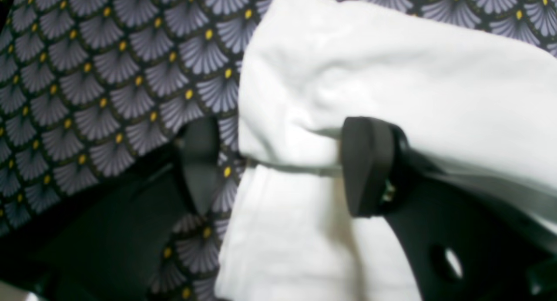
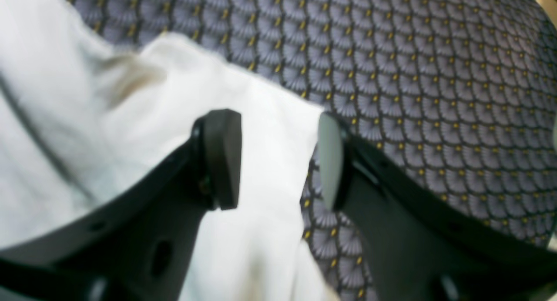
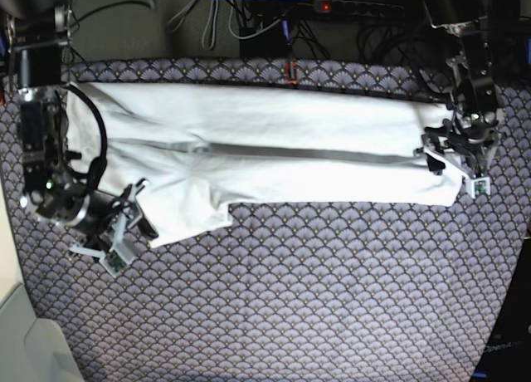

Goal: Fold the T-shirt properly
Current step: 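Pinch the folded shirt end with the right gripper and tuck it inward, then hold both shirt ends with both grippers, adjusting the long fold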

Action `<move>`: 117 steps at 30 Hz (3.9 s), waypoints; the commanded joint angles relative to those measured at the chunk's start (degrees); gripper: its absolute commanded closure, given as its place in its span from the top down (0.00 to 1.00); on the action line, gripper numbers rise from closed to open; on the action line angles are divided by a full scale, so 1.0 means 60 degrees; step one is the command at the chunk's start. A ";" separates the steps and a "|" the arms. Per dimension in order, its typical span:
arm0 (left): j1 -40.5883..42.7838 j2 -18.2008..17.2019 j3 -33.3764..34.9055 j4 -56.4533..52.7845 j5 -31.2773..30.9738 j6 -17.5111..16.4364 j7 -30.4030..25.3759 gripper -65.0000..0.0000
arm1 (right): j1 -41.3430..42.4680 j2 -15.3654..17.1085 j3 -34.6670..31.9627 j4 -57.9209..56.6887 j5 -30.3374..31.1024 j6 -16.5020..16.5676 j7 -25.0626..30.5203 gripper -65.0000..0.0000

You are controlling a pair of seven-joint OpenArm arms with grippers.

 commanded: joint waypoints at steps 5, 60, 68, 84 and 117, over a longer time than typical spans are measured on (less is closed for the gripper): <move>0.0024 -0.0119 -0.0043 0.0161 -0.0003 0.0048 -0.0209 0.66 | 0.1957 0.0072 -0.0812 -0.2748 0.0049 -0.0042 0.0393 0.45; -0.0049 -0.0119 -0.0043 -0.0410 -0.0003 0.0048 -0.0297 0.66 | -0.4021 0.0482 0.2484 0.3713 0.0049 -0.0042 0.0569 0.00; -0.0049 -0.0119 -0.0043 -0.0410 -0.0003 0.0048 -0.0297 0.66 | -0.5295 0.0175 0.2645 0.3772 0.0049 -0.0042 0.0642 0.00; 0.0083 -0.0221 -0.0087 -0.0410 0.0012 -0.0817 -0.0238 0.66 | -0.5178 -0.0192 0.3217 0.2394 0.0035 -0.0042 0.0569 0.20; 0.0361 -0.0207 -0.0101 0.1143 0.0027 -0.0773 -0.0224 0.66 | -0.4900 -0.1041 0.2484 0.3098 0.0035 -0.0042 -0.0530 0.48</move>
